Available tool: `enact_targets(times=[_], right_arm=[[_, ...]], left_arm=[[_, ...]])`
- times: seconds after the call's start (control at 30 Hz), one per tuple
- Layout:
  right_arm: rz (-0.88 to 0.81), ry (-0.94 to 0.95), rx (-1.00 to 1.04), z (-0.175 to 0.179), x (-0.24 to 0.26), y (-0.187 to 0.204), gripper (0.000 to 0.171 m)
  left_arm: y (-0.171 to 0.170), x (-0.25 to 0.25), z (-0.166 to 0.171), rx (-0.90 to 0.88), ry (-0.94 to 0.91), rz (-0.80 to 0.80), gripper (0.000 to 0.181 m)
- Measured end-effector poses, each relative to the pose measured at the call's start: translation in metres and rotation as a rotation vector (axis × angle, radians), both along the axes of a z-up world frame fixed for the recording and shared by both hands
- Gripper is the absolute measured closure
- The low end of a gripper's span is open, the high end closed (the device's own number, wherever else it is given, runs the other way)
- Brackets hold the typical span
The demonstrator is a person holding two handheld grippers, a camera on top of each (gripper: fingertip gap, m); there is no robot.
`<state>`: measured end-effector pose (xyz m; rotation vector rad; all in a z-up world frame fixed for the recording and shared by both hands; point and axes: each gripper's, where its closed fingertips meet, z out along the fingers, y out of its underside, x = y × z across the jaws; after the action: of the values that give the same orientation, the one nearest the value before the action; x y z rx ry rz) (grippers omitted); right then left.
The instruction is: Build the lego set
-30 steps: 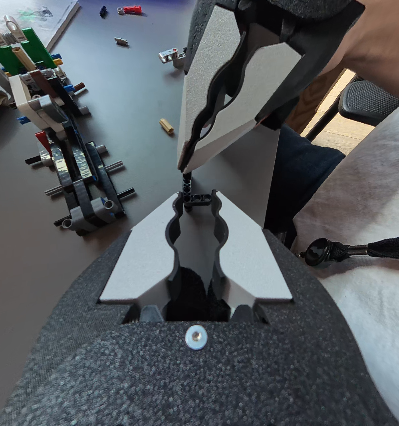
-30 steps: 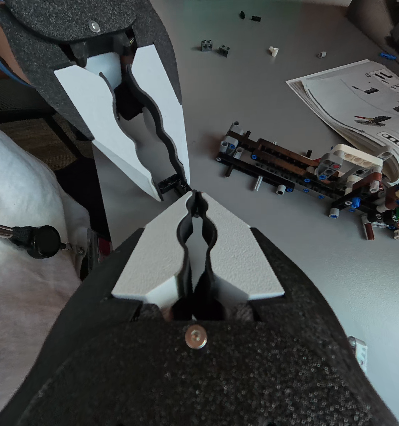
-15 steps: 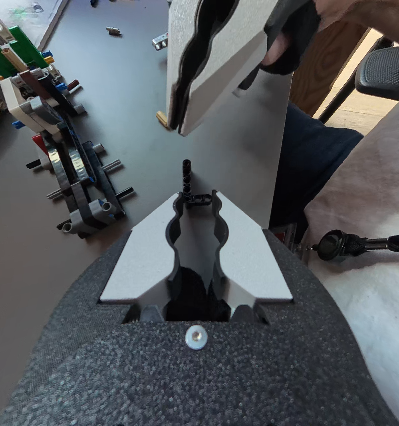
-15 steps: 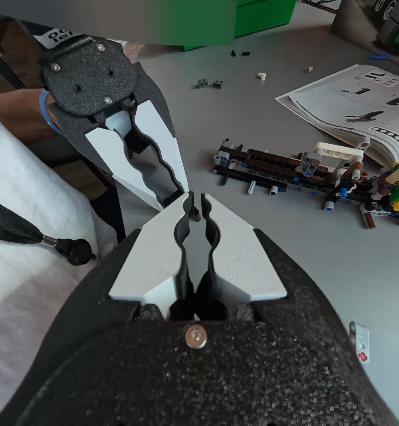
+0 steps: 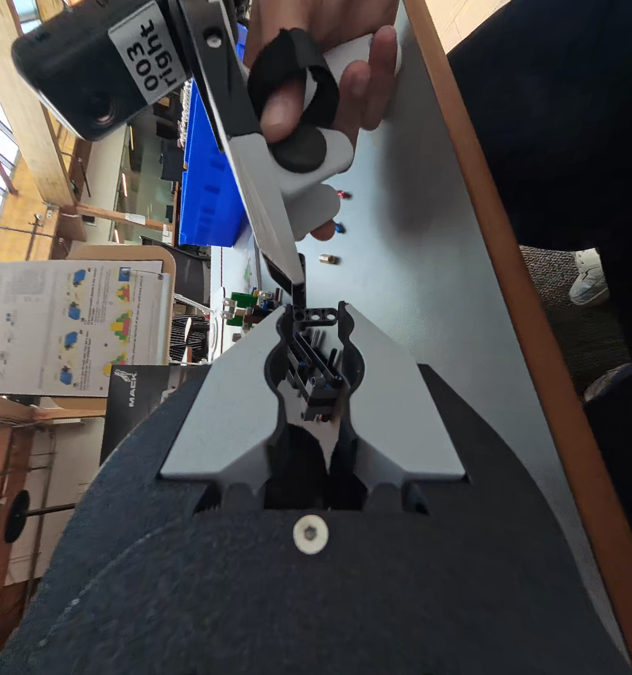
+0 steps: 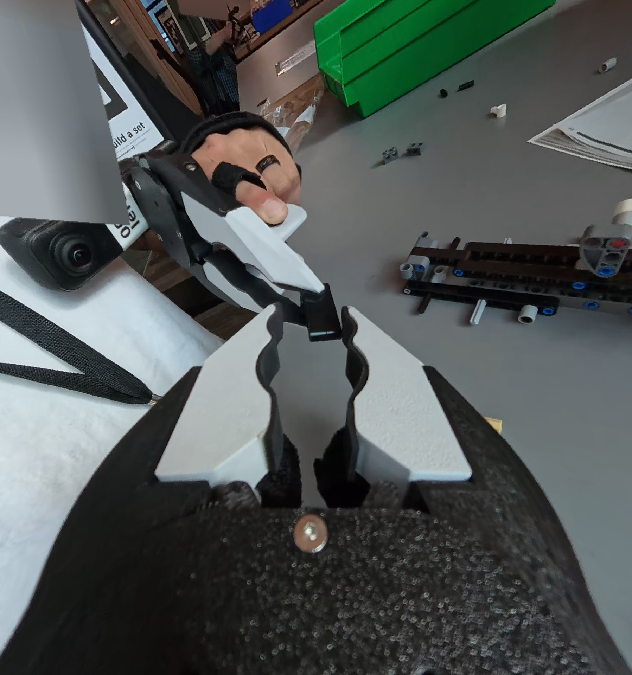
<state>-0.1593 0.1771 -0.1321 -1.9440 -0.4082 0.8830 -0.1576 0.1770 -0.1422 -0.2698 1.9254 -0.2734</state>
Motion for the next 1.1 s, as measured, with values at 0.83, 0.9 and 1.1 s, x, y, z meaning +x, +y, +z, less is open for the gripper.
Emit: enact_targets(times=[0.83,0.9,1.1], right_arm=[[0.079,-0.744,0.367,-0.004,-0.007,0.000,0.155],[0.081,-0.732,0.350,-0.005,-0.008,-0.001,0.155],[0.061,-0.768,0.288,-0.011,-0.001,-0.002,0.155]], left_arm=[[-0.004,-0.007,-0.005,-0.621,0.448,-0.073,0.158],[-0.005,-0.004,-0.008,-0.583,0.437,-0.072,0.162],[-0.006,0.002,-0.009,-0.554,0.414,-0.060,0.164]])
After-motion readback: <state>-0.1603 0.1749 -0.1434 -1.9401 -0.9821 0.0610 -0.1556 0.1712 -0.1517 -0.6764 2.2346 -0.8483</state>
